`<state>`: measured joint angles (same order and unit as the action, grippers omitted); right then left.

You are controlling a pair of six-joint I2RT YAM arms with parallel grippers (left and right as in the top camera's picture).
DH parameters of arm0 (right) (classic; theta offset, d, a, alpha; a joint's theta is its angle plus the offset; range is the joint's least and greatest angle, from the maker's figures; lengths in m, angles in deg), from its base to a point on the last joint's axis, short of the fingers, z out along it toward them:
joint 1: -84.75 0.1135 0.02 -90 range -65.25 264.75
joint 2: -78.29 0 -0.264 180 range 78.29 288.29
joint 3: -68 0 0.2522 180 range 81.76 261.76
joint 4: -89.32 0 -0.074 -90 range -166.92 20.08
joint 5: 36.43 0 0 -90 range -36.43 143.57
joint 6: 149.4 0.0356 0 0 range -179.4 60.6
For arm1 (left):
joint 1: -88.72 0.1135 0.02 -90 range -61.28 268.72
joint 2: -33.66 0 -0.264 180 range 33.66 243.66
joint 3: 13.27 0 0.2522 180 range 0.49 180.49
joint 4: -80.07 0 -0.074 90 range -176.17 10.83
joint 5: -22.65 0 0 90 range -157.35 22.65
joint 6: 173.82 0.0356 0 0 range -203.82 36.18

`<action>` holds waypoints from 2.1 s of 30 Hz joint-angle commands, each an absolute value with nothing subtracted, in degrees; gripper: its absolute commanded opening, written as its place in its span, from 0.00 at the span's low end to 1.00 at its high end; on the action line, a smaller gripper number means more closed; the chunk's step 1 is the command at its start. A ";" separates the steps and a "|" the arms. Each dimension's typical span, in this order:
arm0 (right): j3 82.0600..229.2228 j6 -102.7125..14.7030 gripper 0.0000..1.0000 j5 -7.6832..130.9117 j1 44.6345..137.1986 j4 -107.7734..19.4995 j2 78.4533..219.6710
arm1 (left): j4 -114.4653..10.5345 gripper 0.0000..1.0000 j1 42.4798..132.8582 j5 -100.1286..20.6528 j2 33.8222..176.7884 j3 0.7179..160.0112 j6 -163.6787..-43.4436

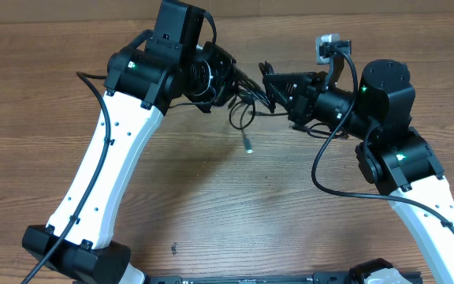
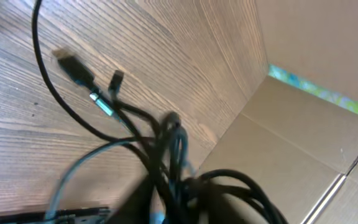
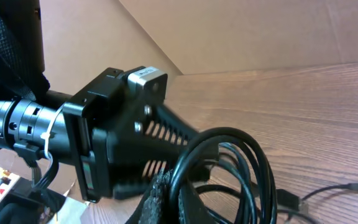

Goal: Untangle cables

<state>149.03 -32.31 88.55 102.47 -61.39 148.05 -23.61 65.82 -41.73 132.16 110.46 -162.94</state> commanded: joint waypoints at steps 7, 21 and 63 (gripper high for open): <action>149.34 -32.88 0.04 87.11 102.23 -58.99 147.39 | -24.92 0.04 65.87 -42.56 131.78 110.88 -157.21; 149.34 -39.79 0.04 67.79 94.32 -44.10 147.41 | -25.64 0.04 75.46 -10.73 131.78 110.88 -135.59; 149.34 -38.87 0.04 48.93 92.13 -35.78 147.39 | -11.76 0.04 94.43 -16.94 131.78 110.88 -112.27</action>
<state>149.03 -39.17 46.83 92.28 -35.32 147.83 -12.85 97.47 -8.07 133.53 109.81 -116.12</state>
